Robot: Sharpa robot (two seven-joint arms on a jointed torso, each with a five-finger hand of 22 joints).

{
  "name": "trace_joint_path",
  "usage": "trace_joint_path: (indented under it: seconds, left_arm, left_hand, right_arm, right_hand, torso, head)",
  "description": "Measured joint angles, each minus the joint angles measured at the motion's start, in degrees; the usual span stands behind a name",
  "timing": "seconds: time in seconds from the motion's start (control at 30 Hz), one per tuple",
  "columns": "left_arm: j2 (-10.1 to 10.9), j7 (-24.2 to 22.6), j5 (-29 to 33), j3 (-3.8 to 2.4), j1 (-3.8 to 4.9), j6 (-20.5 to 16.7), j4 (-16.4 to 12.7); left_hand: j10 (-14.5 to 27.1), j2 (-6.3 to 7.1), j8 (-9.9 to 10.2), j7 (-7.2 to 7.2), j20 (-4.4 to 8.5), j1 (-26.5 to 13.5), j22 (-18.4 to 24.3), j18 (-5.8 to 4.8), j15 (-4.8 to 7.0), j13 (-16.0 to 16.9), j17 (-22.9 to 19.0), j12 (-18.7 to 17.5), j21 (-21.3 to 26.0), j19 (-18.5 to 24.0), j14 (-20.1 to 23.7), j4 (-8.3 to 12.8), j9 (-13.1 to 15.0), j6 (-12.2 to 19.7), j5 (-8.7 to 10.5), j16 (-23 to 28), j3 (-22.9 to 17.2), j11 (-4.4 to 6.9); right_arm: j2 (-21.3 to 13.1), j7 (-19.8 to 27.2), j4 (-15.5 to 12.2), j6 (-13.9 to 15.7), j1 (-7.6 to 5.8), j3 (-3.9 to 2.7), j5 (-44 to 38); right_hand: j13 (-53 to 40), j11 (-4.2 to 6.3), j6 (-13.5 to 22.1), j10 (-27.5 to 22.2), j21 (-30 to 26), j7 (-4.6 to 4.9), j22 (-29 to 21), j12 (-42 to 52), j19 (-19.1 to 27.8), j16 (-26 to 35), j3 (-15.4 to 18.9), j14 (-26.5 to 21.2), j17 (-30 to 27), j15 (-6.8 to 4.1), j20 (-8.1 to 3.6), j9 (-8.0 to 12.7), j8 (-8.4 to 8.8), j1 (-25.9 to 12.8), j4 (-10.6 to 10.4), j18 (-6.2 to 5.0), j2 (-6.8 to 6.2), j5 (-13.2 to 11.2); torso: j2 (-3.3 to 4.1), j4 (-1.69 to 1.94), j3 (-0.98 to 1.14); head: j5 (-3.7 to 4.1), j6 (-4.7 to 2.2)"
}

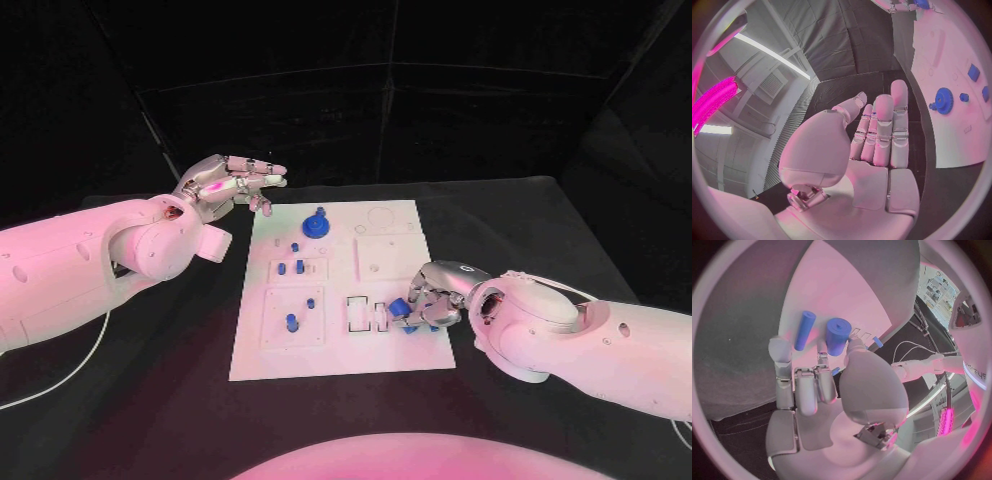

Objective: Assemble the parts on the task board

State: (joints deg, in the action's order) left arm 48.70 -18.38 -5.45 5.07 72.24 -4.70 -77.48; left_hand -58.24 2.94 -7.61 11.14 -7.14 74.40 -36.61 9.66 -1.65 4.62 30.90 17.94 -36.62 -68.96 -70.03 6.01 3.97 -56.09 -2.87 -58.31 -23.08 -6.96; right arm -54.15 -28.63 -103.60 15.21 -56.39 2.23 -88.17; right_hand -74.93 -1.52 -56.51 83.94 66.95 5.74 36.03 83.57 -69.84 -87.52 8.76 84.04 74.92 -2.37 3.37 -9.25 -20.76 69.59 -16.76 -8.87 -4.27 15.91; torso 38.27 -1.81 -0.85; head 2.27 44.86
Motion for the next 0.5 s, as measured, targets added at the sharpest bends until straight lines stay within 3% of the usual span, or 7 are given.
trace_joint_path:
  seconds: [0.2,0.3,0.37,0.5]
  left_arm:
    - [0.11,0.06,0.0,0.01,0.0,0.05,-0.02]
    - [0.12,0.08,0.0,0.01,0.0,0.08,-0.05]
    - [0.12,0.1,0.0,0.01,0.0,0.1,-0.06]
    - [0.07,0.13,0.0,0.02,0.0,0.15,-0.06]
  left_hand:
    - [0.0,0.0,0.0,0.0,0.0,0.0,0.0,0.0,0.0,0.0,0.0,0.0,0.0,0.0,0.0,0.0,0.0,0.0,0.0,0.0,0.0,0.0]
    - [0.0,0.0,0.0,0.0,0.0,0.0,-0.01,0.0,0.0,0.0,-0.02,0.0,0.0,0.0,0.0,0.0,0.0,0.0,0.0,0.0,0.0,0.0]
    - [0.0,0.0,0.0,0.0,0.0,0.0,-0.01,0.0,0.0,-0.01,-0.1,0.0,0.0,0.0,0.0,0.0,0.0,0.0,0.0,0.0,0.0,0.0]
    - [0.0,0.0,0.0,0.0,0.0,0.0,-0.01,0.0,0.0,-0.01,-0.1,0.0,0.0,0.0,0.0,0.0,0.0,0.0,0.0,0.0,0.0,0.0]
  right_arm:
    - [0.26,0.29,0.0,0.81,0.35,-0.04,-0.35]
    - [0.16,0.72,-0.35,1.88,0.56,0.09,-0.17]
    - [-0.24,1.2,-0.76,3.21,0.75,0.28,0.38]
    - [-1.16,2.64,-2.02,6.37,1.03,0.47,1.84]
  right_hand:
    - [0.0,0.2,0.05,0.2,0.0,-0.04,0.09,0.0,0.0,0.0,0.03,-0.08,0.0,-0.33,0.0,-0.48,-0.54,1.62,0.29,0.0,1.61,3.44]
    - [0.0,0.41,0.33,-0.02,0.28,-0.28,0.52,0.0,-0.25,-0.18,-0.47,0.01,0.0,-0.41,-0.25,-0.5,-0.82,3.07,1.1,-0.01,3.04,7.15]
    - [0.0,0.41,0.35,-0.03,0.45,-0.29,0.8,0.0,-0.32,-0.23,-0.83,0.01,0.0,-0.41,-0.32,-0.38,-0.86,4.27,1.46,-0.01,3.5,10.01]
    - [0.0,0.42,0.19,-0.01,0.45,-0.44,0.95,0.0,-0.32,-0.23,-0.83,0.01,-0.01,-0.41,-0.32,-0.34,-0.83,4.79,1.46,-0.01,4.02,12.01]
  torso:
    - [0.01,0.01,-0.01]
    - [0.01,-0.05,-0.01]
    - [0.01,-0.07,0.0]
    - [0.0,-0.08,0.02]
  head:
    - [-0.1,0.08]
    - [-0.16,0.13]
    - [-0.16,0.14]
    - [-0.17,0.06]
